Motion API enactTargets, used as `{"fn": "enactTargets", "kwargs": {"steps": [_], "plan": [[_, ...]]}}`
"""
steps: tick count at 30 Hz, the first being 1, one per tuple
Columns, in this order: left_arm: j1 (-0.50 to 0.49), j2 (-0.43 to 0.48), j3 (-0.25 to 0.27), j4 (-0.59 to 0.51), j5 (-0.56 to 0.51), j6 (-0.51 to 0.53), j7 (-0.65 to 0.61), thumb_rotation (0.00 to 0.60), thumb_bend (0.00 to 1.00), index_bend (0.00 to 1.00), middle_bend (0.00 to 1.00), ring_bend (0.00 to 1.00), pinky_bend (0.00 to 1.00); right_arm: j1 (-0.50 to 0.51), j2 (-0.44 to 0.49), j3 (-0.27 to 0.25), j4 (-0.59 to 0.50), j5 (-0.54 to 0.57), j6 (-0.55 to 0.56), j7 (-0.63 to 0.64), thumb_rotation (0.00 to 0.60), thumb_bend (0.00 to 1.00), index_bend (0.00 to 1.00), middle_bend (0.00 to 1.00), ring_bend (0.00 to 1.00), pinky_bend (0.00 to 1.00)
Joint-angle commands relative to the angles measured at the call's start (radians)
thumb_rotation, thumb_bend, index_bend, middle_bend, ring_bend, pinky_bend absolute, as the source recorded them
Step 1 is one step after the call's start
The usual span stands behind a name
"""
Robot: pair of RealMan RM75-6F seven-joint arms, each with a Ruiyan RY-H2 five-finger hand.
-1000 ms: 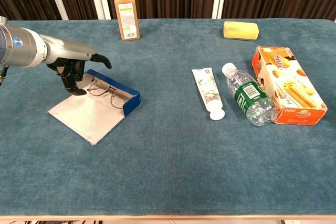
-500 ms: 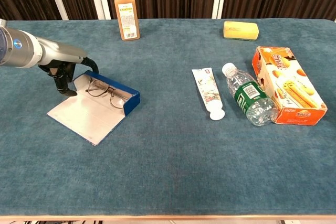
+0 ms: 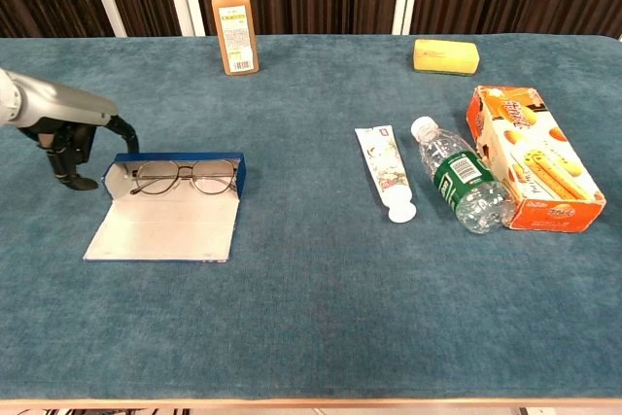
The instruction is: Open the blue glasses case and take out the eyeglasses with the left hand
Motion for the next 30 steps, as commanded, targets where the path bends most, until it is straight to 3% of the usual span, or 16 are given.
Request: {"fn": "enactTargets", "kwargs": {"steps": [1, 10, 14, 19, 30], "plan": [[0.008, 0.008, 0.004, -0.007, 0.01, -0.001, -0.01, 0.6, 0.35, 0.22, 0.99, 0.85, 0.95, 0.0, 0.0, 0.0, -0.001, 0.0, 0.001, -0.001, 0.6, 0.16, 0.0, 0.0, 0.0, 0.19], [0.097, -0.016, -0.085, 0.002, 0.16, 0.148, -0.137, 0.6, 0.33, 0.26, 1.0, 0.88, 0.97, 0.0, 0.0, 0.0, -0.001, -0.001, 0.001, 0.0, 0.6, 0.16, 0.0, 0.0, 0.0, 0.19], [0.117, -0.059, -0.12, 0.025, 0.201, 0.2, -0.152, 0.6, 0.32, 0.32, 1.0, 0.9, 0.99, 0.001, 0.0, 0.0, -0.001, -0.001, 0.0, 0.0, 0.6, 0.16, 0.0, 0.0, 0.0, 0.19], [0.122, -0.127, -0.147, 0.054, 0.195, 0.228, -0.119, 0.6, 0.33, 0.4, 1.0, 0.91, 1.0, 0.0, 0.001, 0.0, 0.0, -0.003, 0.0, 0.005, 0.6, 0.16, 0.0, 0.0, 0.0, 0.19], [0.125, -0.229, -0.194, 0.097, 0.142, 0.294, -0.031, 0.6, 0.33, 0.46, 1.0, 0.92, 1.0, 0.002, 0.004, -0.001, 0.0, -0.005, -0.003, 0.013, 0.6, 0.16, 0.0, 0.0, 0.0, 0.19]]}}
